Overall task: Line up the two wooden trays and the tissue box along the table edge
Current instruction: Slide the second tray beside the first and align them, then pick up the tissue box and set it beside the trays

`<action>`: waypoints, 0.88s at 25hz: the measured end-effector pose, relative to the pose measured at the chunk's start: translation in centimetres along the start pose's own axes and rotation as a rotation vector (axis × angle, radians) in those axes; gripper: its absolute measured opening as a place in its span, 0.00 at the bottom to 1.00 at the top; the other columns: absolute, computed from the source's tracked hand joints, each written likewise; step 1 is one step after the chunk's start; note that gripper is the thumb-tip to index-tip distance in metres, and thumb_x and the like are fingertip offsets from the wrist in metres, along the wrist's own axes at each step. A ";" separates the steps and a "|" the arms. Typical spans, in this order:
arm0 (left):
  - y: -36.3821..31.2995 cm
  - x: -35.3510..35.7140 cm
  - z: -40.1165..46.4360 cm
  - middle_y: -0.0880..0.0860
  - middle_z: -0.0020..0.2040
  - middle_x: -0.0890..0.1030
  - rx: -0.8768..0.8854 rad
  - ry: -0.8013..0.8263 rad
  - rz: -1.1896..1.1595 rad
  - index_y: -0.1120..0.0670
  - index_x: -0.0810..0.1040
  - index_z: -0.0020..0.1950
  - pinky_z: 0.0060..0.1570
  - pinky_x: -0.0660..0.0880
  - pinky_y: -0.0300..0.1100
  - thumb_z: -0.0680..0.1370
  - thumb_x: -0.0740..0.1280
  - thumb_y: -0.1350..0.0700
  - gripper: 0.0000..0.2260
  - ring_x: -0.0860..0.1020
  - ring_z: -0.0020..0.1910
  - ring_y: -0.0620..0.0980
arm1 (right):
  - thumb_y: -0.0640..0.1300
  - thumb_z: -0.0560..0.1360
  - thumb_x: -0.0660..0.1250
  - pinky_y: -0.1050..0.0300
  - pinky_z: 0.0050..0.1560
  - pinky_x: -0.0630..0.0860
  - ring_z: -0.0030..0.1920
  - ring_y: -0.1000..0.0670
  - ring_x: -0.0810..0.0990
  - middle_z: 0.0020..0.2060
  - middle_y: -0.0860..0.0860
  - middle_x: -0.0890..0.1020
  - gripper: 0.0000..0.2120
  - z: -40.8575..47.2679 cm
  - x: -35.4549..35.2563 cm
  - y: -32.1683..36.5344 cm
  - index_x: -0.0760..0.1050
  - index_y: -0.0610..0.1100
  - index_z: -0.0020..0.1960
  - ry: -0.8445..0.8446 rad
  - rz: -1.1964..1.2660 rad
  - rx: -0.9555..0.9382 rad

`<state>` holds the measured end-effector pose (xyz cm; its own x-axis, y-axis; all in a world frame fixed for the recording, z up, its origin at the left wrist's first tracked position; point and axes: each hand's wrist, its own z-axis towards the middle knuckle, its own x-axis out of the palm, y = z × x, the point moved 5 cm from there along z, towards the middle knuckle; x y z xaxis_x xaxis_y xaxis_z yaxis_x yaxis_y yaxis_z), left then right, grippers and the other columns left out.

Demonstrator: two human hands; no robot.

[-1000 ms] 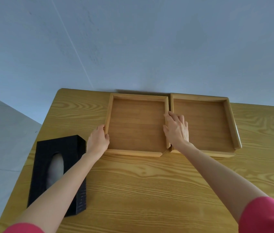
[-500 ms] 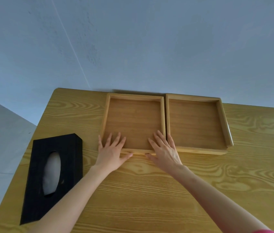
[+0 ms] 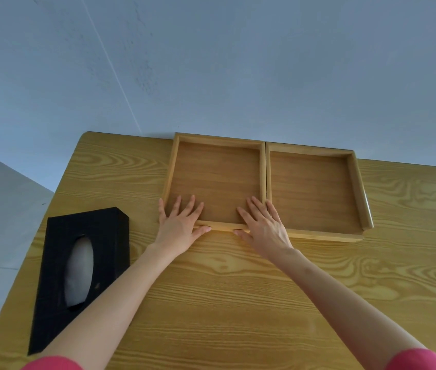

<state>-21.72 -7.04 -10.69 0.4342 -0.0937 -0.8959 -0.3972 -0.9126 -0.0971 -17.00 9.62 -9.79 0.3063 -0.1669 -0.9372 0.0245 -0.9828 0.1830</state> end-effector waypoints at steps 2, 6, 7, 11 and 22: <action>0.1 -0.2 0.0 0.50 0.78 0.48 -0.006 0.011 -0.013 0.47 0.49 0.75 0.71 0.35 0.62 0.76 0.51 0.37 0.31 0.45 0.77 0.56 | 0.57 0.78 0.54 0.51 0.75 0.38 0.77 0.50 0.45 0.76 0.44 0.52 0.28 0.1 -0.1 0.1 0.54 0.46 0.74 0.025 -0.002 0.020; -0.1 -1.0 -0.1 0.51 0.78 0.49 -0.015 0.071 -0.047 0.48 0.51 0.75 0.71 0.37 0.62 0.76 0.54 0.37 0.31 0.46 0.77 0.56 | 0.55 0.78 0.57 0.49 0.75 0.38 0.77 0.50 0.46 0.77 0.46 0.53 0.30 -0.3 -0.4 0.8 0.52 0.47 0.75 0.083 0.055 0.051; -0.2 -1.2 -0.5 0.51 0.78 0.50 -0.016 0.072 -0.064 0.49 0.52 0.75 0.72 0.38 0.62 0.76 0.54 0.38 0.31 0.46 0.77 0.56 | 0.54 0.78 0.58 0.48 0.75 0.38 0.77 0.51 0.47 0.76 0.47 0.54 0.30 -0.6 -0.6 1.2 0.52 0.47 0.75 0.076 0.069 0.049; 0.1 -2.0 -2.7 0.54 0.78 0.51 -0.002 0.011 -0.130 0.50 0.52 0.75 0.74 0.41 0.59 0.77 0.55 0.40 0.30 0.46 0.77 0.57 | 0.53 0.78 0.57 0.49 0.75 0.41 0.76 0.52 0.49 0.76 0.49 0.56 0.29 -2.3 -1.7 2.9 0.52 0.47 0.75 0.025 0.145 0.058; 9.7 -3.7 -10.6 0.57 0.77 0.56 -0.110 -0.209 -0.172 0.52 0.54 0.75 0.75 0.50 0.55 0.80 0.56 0.52 0.25 0.52 0.76 0.56 | 0.54 0.77 0.59 0.47 0.66 0.67 0.71 0.43 0.65 0.73 0.46 0.65 0.28 -5.5 -0.2 15.6 0.56 0.47 0.74 0.135 0.597 0.166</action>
<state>-18.65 -19.79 -3.73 0.3073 0.1398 -0.9413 -0.2371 -0.9467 -0.2180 -11.44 -5.21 -5.08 0.3389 -0.6896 -0.6400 -0.3323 -0.7242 0.6043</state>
